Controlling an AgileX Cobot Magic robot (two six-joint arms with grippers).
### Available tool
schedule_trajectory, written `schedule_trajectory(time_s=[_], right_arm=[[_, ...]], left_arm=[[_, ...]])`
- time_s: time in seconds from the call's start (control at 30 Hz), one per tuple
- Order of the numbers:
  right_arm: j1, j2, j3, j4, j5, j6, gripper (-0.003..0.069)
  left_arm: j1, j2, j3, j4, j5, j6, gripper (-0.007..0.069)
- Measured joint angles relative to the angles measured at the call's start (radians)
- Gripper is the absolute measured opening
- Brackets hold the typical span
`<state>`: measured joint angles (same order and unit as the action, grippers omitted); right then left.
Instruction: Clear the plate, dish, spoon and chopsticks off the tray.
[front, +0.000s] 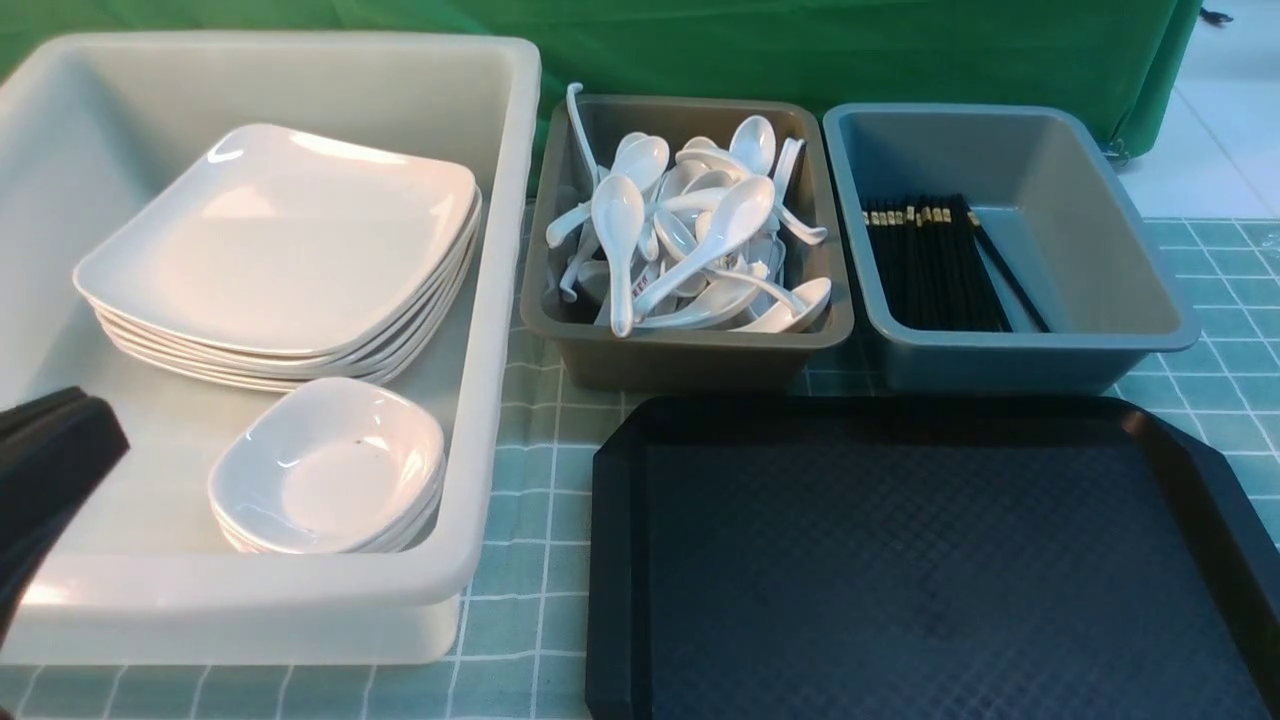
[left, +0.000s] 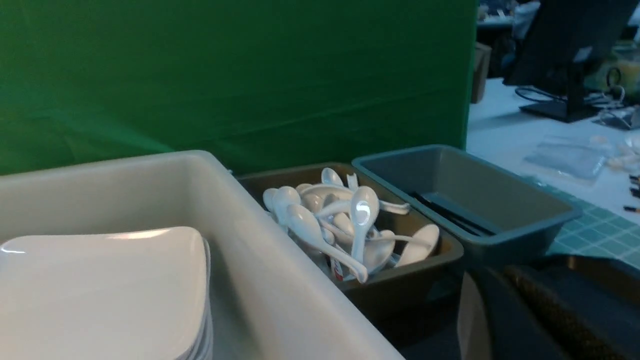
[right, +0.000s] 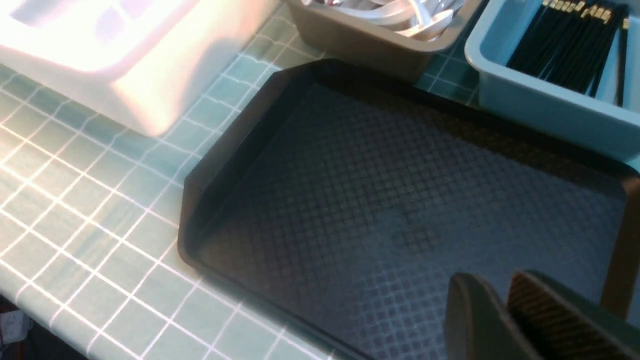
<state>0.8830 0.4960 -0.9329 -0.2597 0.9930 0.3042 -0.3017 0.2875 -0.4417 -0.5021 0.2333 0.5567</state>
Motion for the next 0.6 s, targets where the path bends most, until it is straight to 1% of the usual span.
schedule_trajectory(time_s=[0.03,0.07,0.1,0.13,0.33,0.5,0.6], right_arm=[[0.0,0.0,0.0,0.0,0.0,0.0,0.0146],[0.0,0.0,0.0,0.0,-0.001,0.0,0.0147],[0.0,0.0,0.0,0.0,-0.005,0.0,0.015],[0.0,0.0,0.0,0.0,-0.006,0.001,0.015],[0.0,0.0,0.0,0.0,-0.022,0.001,0.0156],[-0.001,0.0,0.008,0.0,-0.025,0.001,0.0162],[-0.035,-0.003,0.017,-0.023,-0.028,0.0,0.0159]], left_arm=[[0.0,-0.001,0.02,0.013,-0.041,0.002,0.001],[0.0,-0.001,0.024,0.02,-0.05,0.002,0.001],[0.0,-0.001,0.031,0.056,-0.053,0.002,0.001],[0.0,-0.001,0.031,0.062,-0.053,0.002,0.001],[0.0,-0.001,0.041,0.19,-0.023,0.009,0.001],[0.0,-0.001,0.041,0.21,-0.015,0.009,0.001],[0.0,-0.001,0.041,0.212,-0.014,0.009,0.0012]])
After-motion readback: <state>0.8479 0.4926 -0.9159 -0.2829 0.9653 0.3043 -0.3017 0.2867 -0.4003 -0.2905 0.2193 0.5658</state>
